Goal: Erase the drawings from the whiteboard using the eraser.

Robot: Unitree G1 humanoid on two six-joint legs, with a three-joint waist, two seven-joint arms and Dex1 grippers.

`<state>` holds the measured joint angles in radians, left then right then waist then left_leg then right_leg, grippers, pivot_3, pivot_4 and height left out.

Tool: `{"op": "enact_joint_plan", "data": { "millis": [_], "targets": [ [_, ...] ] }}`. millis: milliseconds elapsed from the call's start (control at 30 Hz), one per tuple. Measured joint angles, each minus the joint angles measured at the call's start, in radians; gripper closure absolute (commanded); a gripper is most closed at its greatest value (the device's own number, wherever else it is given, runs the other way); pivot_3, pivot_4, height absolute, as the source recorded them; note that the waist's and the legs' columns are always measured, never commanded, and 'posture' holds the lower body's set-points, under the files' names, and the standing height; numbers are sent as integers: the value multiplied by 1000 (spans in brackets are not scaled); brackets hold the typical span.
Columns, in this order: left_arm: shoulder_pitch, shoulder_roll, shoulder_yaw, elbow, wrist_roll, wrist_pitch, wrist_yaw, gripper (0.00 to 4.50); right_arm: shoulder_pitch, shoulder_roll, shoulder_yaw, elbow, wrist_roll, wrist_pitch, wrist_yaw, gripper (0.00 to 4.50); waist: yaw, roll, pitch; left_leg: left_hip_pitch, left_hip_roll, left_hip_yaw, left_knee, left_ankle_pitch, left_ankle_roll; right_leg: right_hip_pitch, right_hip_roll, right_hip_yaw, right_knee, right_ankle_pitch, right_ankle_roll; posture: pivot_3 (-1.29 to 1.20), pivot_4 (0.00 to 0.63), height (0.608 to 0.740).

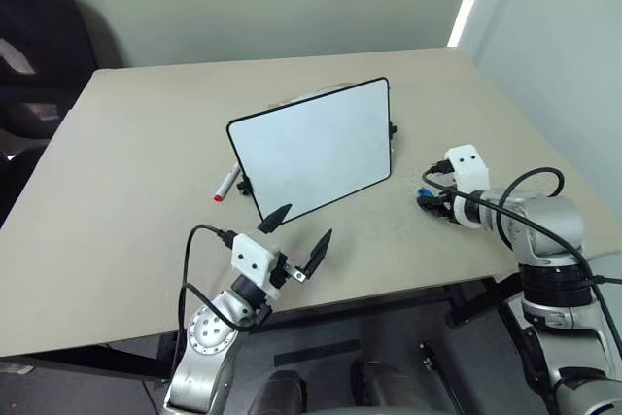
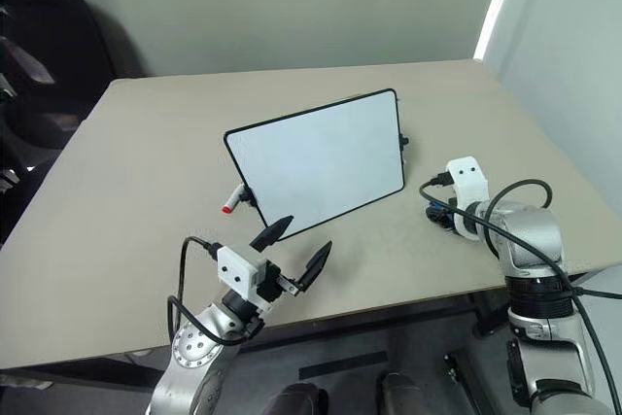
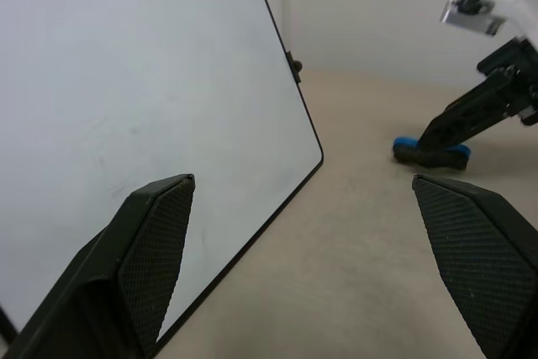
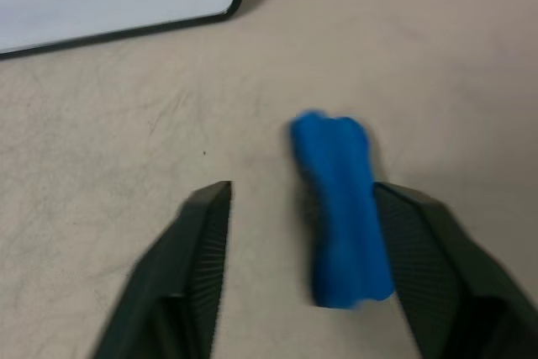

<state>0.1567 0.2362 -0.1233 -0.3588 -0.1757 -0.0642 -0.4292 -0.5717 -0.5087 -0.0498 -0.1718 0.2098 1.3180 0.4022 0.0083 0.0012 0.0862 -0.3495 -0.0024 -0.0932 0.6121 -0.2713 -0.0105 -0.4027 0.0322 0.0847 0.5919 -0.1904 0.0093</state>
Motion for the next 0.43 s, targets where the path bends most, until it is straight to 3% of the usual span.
{"op": "enact_joint_plan", "data": {
  "millis": [300, 433],
  "targets": [
    [2, 16, 0, -12, 6, -3, -9, 0, 228, -73, -100, -237, 70, -76, 52, 1771, 5, 0, 0, 0, -1, 0, 0, -1, 0, 5, 0, 0, 0, -6, 4, 0, 150, 739],
    [11, 16, -24, -34, 12, -2, -9, 0, 252, -76, -134, -274, 82, -132, 59, 1771, 0, -1, 0, 0, -1, 0, 0, -1, 1, 5, 0, 1, 0, -8, 5, 0, 150, 739]
  ]
}}
